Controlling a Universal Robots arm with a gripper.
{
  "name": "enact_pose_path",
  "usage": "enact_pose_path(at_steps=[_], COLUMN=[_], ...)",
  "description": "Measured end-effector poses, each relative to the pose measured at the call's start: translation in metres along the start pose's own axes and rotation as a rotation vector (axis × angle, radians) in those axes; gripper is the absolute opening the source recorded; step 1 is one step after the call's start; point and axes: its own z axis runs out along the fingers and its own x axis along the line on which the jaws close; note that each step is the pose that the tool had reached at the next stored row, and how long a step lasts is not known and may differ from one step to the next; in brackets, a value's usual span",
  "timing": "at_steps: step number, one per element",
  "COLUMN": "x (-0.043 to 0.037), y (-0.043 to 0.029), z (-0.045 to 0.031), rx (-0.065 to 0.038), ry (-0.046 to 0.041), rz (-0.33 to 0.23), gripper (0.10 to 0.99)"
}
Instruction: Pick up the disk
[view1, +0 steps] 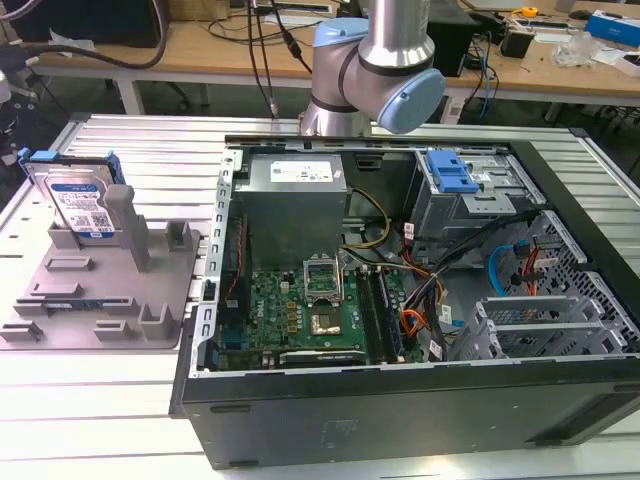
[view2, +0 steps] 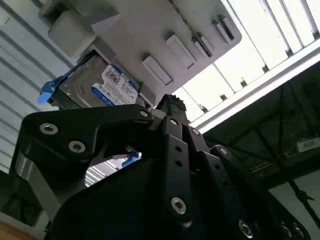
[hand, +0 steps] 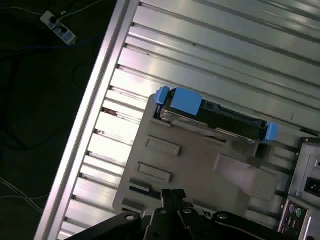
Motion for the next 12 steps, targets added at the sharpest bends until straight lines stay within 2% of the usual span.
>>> enact_pose_path(at_steps=[1, 4, 5, 11, 12], x=[0.0000, 0.0000, 0.0000, 0.0000, 0.0000], y=[0.0000, 0.0000, 0.0000, 0.0000, 0.0000], z=[0.0000, 0.0000, 0.0000, 0.0000, 0.0000], rx=[0.000, 0.000, 0.000, -0.002, -0.002], ry=[0.0019, 0.0045, 0.0061, 0.0116, 0.0134], rz=[-0.049, -0.117, -0.160, -0.335, -0.379], gripper=[0.106, 0.106, 0.106, 0.478, 0.537])
